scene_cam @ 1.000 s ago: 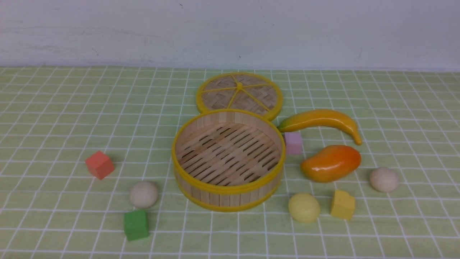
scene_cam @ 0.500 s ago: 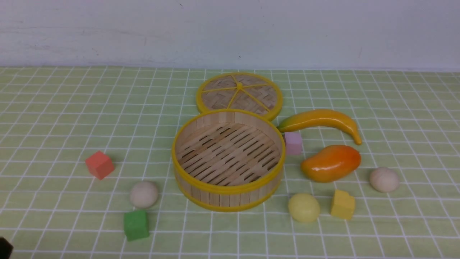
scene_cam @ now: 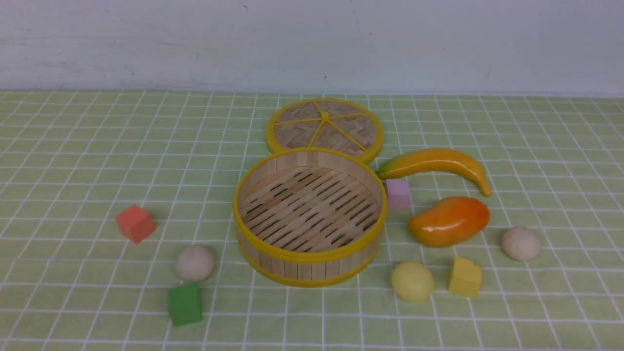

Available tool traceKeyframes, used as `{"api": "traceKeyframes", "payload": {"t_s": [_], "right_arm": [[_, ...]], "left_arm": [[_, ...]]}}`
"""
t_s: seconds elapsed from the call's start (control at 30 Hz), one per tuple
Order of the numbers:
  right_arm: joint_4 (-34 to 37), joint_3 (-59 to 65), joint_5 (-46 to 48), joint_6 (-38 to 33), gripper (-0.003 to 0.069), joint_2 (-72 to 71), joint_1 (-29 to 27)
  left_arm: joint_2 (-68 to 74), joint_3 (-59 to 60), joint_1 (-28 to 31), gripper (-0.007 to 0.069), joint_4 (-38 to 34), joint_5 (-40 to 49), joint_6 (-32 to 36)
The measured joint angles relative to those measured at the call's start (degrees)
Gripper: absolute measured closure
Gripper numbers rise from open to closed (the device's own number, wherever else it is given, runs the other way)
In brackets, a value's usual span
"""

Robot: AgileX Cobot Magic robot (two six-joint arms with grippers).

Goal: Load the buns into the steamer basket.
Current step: Use the left arm to grab a steamed stuffed bun

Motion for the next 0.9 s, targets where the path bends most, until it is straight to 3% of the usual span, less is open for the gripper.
{"api": "traceKeyframes", "payload": {"t_s": [0.13,0.23,0.37,0.63,0.77,0.9], "right_arm": [[0.0,0.0,0.0,0.0,0.042,0.0,0.0],[0.0,0.0,0.0,0.0,0.042,0.0,0.0],[0.0,0.0,0.0,0.0,0.042,0.0,0.0],[0.0,0.0,0.0,0.0,0.042,0.0,0.0],[0.0,0.0,0.0,0.0,0.042,0.0,0.0],[0.0,0.0,0.0,0.0,0.042,0.0,0.0]], "left_arm": [[8.83,-12.97,0.0,0.0386,0.0,11.39,0.0],[18.92,-22.08,0.0,0.0386,0.0,28.22,0.0],[30.19,-24.31,0.0,0.0386,0.34,38.98,0.0],[50.31,-24.31,0.0,0.0386,2.59,42.98,2.23],[59.26,-24.31,0.0,0.0386,-3.2,42.98,2.58],[66.66,-24.67,0.0,0.0386,-9.15,44.99,8.1]]}}
